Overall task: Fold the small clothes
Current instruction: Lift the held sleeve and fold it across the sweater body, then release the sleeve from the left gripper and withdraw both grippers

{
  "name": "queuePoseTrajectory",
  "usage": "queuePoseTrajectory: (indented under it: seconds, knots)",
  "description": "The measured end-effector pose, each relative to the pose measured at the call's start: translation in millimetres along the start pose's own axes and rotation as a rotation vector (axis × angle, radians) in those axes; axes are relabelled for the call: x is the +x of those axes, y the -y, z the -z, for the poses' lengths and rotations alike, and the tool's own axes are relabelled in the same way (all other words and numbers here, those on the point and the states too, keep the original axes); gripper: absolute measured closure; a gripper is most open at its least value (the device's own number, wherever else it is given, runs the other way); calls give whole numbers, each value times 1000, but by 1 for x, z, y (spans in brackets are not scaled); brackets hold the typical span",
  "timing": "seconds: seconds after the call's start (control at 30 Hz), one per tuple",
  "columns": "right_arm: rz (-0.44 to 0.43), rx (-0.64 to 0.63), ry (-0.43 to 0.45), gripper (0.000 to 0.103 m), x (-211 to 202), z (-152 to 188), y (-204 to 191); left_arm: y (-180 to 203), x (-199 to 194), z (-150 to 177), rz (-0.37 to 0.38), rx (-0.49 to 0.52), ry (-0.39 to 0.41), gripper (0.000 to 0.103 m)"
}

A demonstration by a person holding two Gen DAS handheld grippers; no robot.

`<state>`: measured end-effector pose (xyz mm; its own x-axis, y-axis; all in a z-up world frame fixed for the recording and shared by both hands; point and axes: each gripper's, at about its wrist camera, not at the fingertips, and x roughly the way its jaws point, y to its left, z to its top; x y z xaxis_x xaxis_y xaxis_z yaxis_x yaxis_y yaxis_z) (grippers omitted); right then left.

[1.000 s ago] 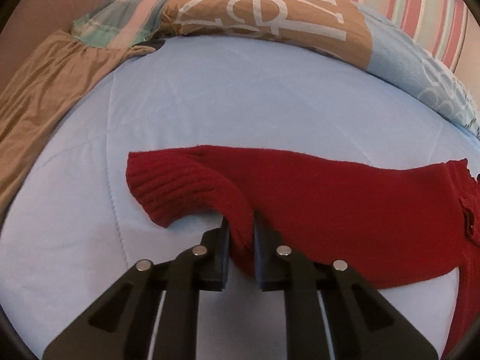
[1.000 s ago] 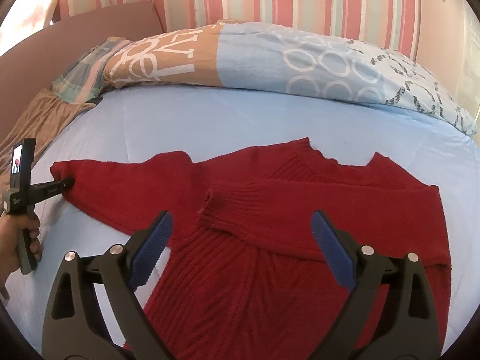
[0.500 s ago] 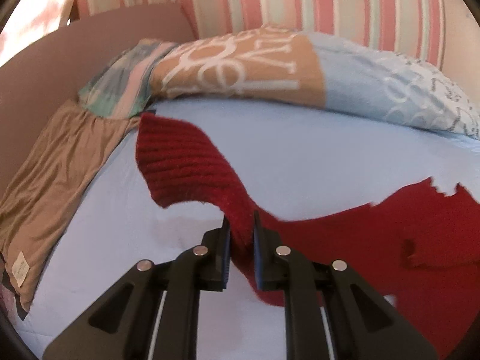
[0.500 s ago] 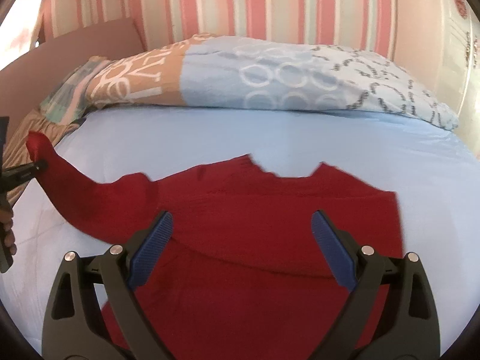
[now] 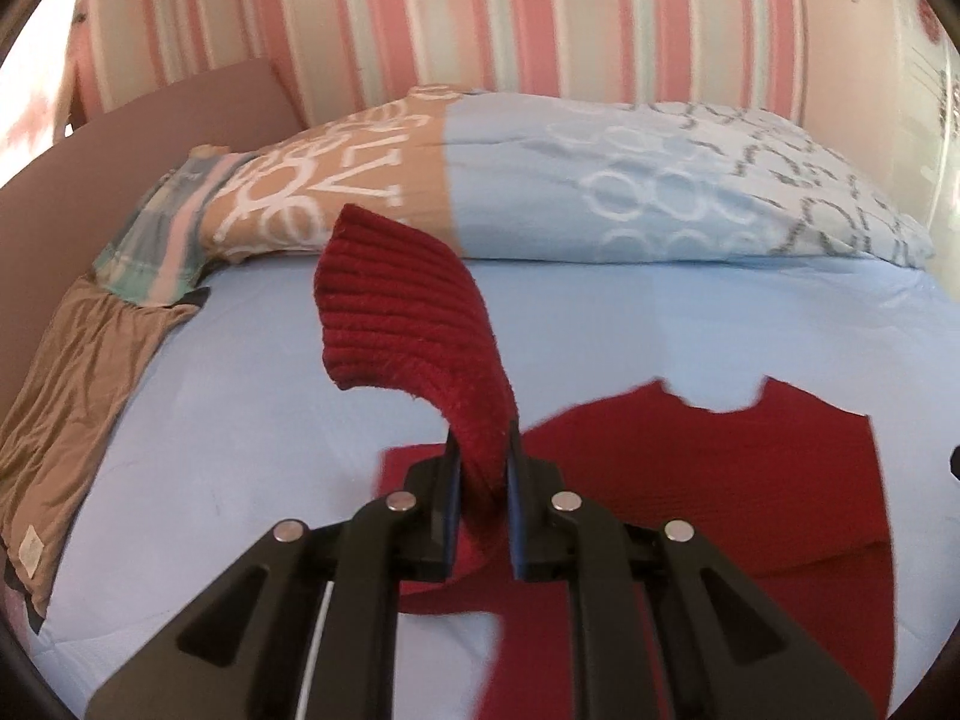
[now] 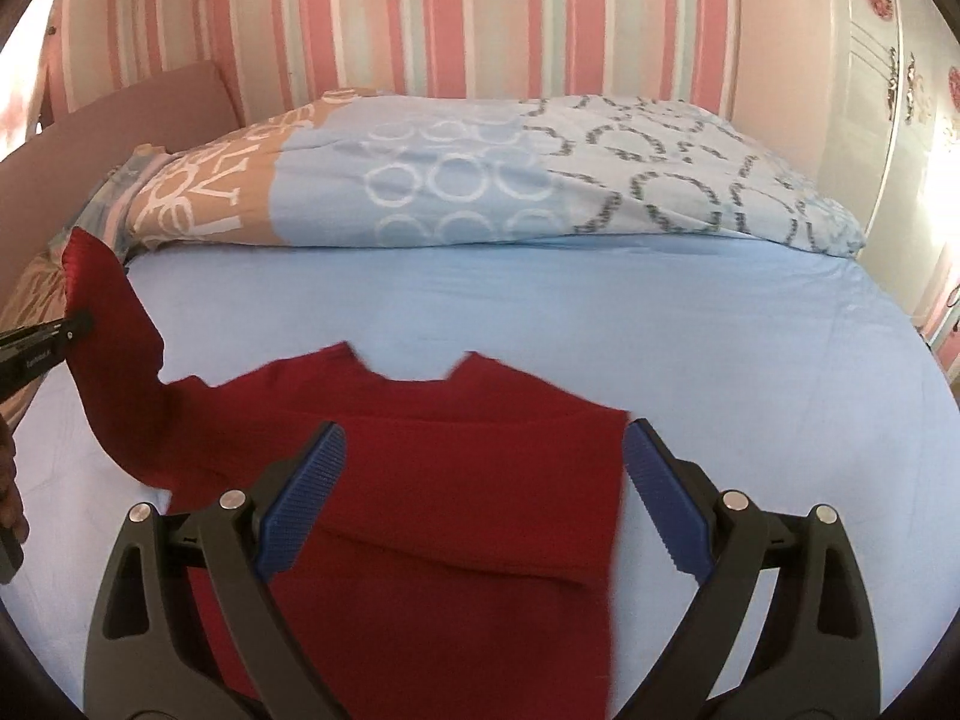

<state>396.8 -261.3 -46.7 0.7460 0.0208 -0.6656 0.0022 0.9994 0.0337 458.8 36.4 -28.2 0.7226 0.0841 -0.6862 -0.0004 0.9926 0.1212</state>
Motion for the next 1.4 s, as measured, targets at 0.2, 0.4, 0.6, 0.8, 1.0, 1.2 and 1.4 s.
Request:
queuePoseTrajectory:
  seconds: [0.2, 0.4, 0.6, 0.8, 1.0, 1.2, 1.4]
  knots:
    - [23, 16, -1, 9, -3, 6, 52, 72, 5, 3, 37, 35, -27, 91]
    - [24, 41, -5, 9, -2, 13, 90, 140, 25, 10, 60, 75, -53, 91]
    - [30, 58, -28, 9, 10, 23, 121, 200, 43, 26, 84, 114, -82, 91]
    - [46, 68, -41, 9, 16, 33, 144, 244, 58, 41, 112, 135, -111, 91]
    - [59, 76, -58, 9, 21, 43, 157, 271, 75, 60, 128, 146, -149, 90]
    - [63, 84, -69, 9, 27, 48, 154, 272, 67, 67, 61, 161, -120, 23]
    - [58, 89, -62, 9, 28, 45, 145, 253, 46, 58, 84, 158, -75, 20]
